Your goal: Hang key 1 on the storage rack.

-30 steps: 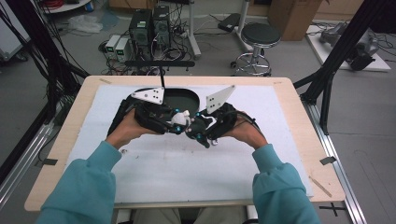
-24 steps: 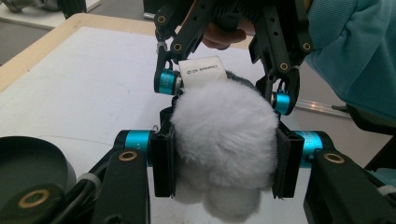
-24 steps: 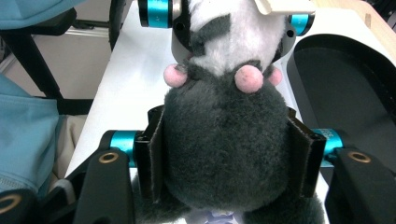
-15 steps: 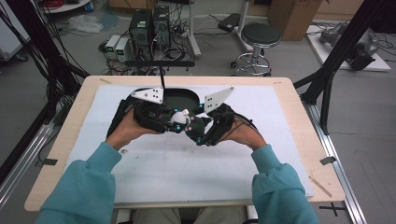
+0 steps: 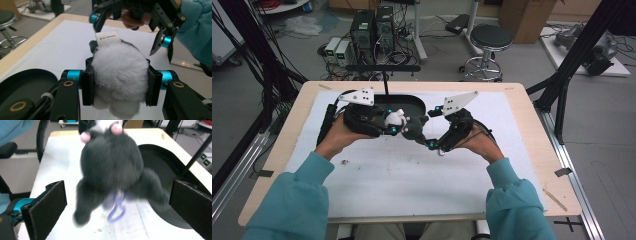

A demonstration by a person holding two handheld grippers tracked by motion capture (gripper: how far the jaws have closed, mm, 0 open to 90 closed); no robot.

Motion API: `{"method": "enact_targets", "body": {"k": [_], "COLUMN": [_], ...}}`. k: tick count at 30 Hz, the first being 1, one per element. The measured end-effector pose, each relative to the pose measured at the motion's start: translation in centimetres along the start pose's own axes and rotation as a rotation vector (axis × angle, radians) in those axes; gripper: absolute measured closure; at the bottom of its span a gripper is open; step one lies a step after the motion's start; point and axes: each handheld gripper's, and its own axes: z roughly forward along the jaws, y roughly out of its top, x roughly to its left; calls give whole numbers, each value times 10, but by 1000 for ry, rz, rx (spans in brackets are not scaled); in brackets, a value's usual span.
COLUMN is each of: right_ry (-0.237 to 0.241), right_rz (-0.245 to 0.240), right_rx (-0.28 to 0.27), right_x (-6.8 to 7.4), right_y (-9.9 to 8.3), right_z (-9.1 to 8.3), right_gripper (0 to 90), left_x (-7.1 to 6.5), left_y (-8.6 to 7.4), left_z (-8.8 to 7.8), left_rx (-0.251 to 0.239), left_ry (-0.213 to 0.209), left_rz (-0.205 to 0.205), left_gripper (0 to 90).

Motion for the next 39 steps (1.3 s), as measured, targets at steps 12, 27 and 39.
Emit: {"method": "enact_targets", "body": {"k": [12, 27, 39], "right_ry": [-114, -286, -373], "right_rz": [68, 157, 215], "right_rx": [-71, -134, -197], "right_x": [1, 0, 1], "right_y": [-21, -48, -66], "right_z": [-31, -65, -86], "right_gripper": [6, 5, 6], "left_x": [9, 24, 32], "left_y": [-4, -14, -25], "left_z": [-37, -70, -96], "left_rx": [-36, -86, -101], "left_ry": [166, 401, 527], "left_rz": [-32, -83, -130], "left_gripper": [536, 535, 534]}}
